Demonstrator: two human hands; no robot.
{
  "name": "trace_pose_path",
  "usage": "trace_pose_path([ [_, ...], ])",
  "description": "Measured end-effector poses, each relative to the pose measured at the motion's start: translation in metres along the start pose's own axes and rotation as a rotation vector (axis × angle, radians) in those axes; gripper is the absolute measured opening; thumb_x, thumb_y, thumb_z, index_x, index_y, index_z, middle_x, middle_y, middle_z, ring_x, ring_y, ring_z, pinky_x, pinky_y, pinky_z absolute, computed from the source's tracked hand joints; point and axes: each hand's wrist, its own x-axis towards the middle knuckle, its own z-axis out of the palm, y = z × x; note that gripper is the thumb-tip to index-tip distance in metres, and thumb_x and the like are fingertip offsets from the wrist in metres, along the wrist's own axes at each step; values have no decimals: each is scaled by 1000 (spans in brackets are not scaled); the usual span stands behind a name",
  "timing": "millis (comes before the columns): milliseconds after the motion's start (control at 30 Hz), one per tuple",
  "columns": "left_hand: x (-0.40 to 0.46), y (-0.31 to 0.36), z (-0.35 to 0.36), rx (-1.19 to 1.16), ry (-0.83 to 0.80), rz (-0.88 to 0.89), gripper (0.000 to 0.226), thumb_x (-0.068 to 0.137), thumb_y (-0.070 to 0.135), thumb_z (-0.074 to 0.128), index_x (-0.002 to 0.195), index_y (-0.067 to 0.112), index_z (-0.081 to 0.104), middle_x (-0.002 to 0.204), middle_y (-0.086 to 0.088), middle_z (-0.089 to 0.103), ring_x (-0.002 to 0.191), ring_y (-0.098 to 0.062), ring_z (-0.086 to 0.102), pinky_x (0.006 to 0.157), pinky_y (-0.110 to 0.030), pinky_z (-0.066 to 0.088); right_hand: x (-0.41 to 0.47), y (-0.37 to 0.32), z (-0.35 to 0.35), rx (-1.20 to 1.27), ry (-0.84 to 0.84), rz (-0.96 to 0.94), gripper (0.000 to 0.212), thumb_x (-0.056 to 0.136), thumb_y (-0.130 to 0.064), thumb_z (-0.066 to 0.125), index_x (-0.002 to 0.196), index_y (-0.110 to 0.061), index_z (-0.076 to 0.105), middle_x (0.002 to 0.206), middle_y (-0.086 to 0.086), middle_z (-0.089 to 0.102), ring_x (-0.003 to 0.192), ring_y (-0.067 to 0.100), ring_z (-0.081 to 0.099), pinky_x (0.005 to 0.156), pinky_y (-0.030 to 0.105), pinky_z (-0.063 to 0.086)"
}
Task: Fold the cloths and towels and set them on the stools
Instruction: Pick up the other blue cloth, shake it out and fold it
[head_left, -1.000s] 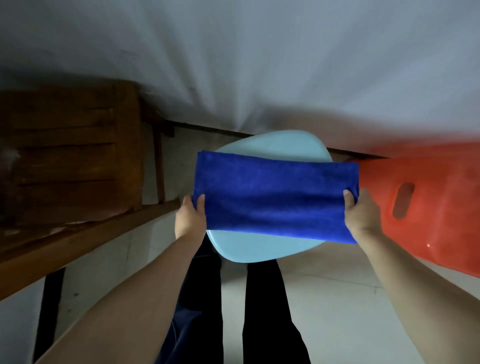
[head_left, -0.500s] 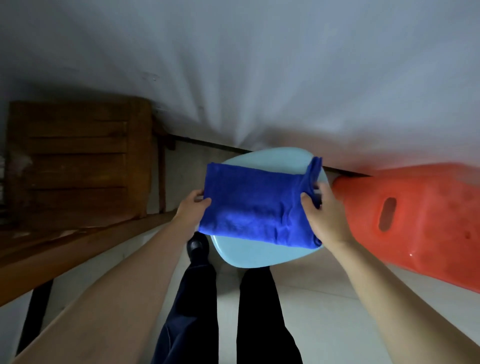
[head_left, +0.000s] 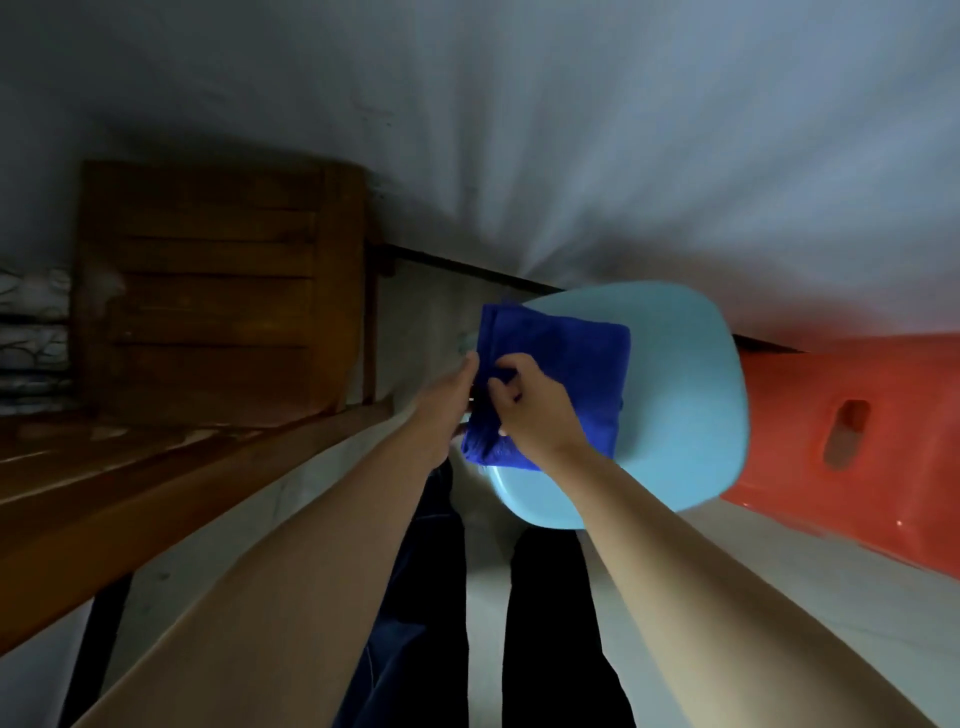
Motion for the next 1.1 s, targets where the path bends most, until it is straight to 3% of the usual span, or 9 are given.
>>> trace_pose_path([
  [67,-2,3,4,127,-6,62,53,94,54,41,128,14,53,128,-5,58,114,-23,55,98,-38,45,-4,14,-24,119,193,30,21,94,-22,45,113,-20,55,78,-5,60,75,21,60,73,40,52],
  [167,-4,7,15,281,56,141,58,91,49,52,131,9,45,129,-7,54,113,-25,55,88,-32,44,-10,47,-63,83,457,194,24,94,-16,43,113,-13,57,99,3,61,89,24,56,75,28,39],
  [267,-1,5,26,472,162,188,65,88,48,56,136,8,36,133,-9,51,116,-31,55,88,-35,46,-10,79,-73,264,286,416,41,89,-35,54,118,-7,51,107,5,58,93,22,55,79,35,44],
  [367,3,0,31,537,246,216,57,91,43,52,133,8,36,130,-12,52,110,-32,57,85,-39,49,-8,93,-62,404,44,406,65,80,-53,56,104,8,52,88,9,56,78,22,56,74,43,52],
  [467,1,-4,31,401,231,237,43,94,39,50,126,11,44,119,-9,58,97,-25,57,79,-34,46,-7,92,-54,603,-1,423,28,92,-32,57,107,-9,56,95,1,63,82,16,62,71,36,53],
  [567,-11,-8,32,278,202,255,30,94,41,48,116,20,49,107,0,60,98,-23,59,88,-40,50,-16,93,-63,809,-67,457,22,92,-23,57,113,-17,58,102,-2,65,89,15,62,71,31,52],
  [800,-84,23,59,84,138,362,25,93,41,52,111,25,54,105,2,64,98,-21,62,91,-42,52,-62,68,-131,931,-46,318,27,91,-23,58,118,-23,60,114,-2,68,102,17,64,71,30,53],
  [967,-154,65,81,69,13,473,17,92,40,54,101,25,56,102,5,65,97,-19,62,87,-37,53,-112,34,-189,984,36,159,34,92,-22,57,126,-22,55,122,0,66,111,20,64,92,40,52],
  [1100,-195,94,90,104,-124,537,13,91,38,56,97,27,59,105,2,67,97,-21,65,85,-40,55,-157,10,-215,996,184,35,30,94,-19,54,123,-24,57,117,-2,69,108,18,65,86,36,53],
])
